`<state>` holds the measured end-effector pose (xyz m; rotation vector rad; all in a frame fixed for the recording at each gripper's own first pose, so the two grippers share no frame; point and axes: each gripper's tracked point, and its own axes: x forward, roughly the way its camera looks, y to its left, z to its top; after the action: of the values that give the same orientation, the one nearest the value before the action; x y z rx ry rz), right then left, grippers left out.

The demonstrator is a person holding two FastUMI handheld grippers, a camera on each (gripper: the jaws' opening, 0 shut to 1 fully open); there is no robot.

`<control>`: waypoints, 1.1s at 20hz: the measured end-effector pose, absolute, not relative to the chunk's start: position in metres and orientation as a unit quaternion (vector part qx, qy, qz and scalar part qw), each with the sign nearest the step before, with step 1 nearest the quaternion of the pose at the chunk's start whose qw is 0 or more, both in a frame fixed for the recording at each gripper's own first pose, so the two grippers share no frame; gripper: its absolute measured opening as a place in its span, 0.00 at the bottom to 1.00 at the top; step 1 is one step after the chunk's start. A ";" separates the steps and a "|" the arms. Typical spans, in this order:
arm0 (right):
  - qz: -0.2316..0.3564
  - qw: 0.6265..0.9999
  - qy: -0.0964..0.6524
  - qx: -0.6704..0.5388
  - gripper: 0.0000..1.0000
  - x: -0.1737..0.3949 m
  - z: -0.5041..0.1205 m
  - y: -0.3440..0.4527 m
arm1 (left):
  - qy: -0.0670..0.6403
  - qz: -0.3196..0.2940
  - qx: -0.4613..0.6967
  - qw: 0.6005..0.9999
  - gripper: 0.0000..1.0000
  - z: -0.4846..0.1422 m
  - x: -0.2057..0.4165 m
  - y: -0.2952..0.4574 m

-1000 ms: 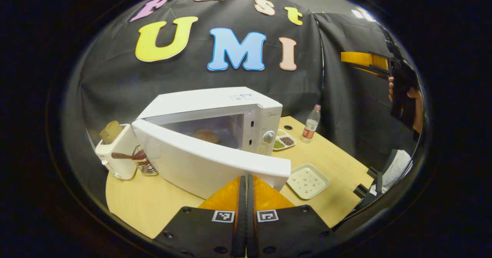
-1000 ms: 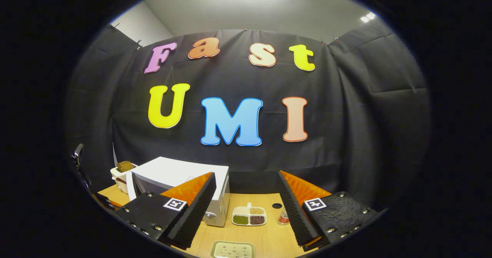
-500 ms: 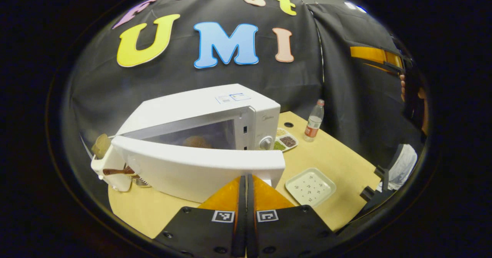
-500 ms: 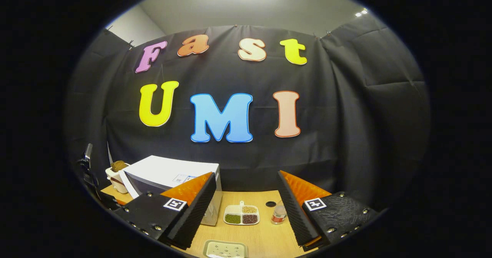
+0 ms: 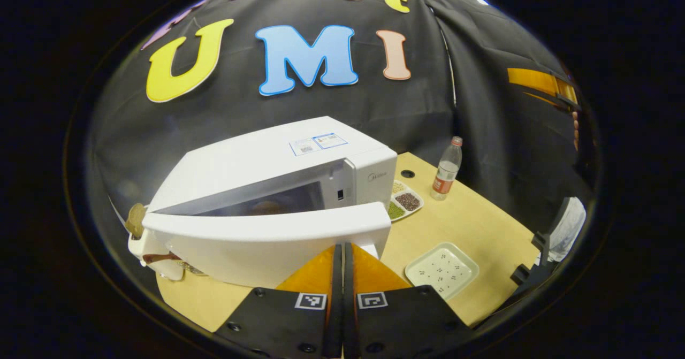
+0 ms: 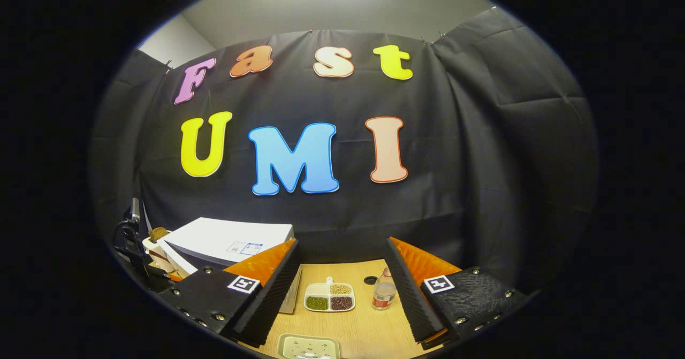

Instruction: Open the microwave oven with the left hand, put the food in, and close the microwave oven.

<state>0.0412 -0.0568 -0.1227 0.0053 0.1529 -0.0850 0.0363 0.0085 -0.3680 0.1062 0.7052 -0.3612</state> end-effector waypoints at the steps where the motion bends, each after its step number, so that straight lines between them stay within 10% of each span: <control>1: -0.043 0.996 0.077 0.003 0.95 0.043 -0.124 -0.059 | 0.344 -0.174 0.051 0.921 0.07 -0.370 0.040 0.008; 22: -0.064 0.994 0.083 0.010 0.95 0.060 -0.136 -0.090 | 0.359 -0.143 0.049 0.921 0.07 -0.385 0.093 -0.003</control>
<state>0.0596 -0.0898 -0.1362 0.0201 0.1664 -0.1273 0.0932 -0.0028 -0.3853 0.0997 0.7378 -0.2937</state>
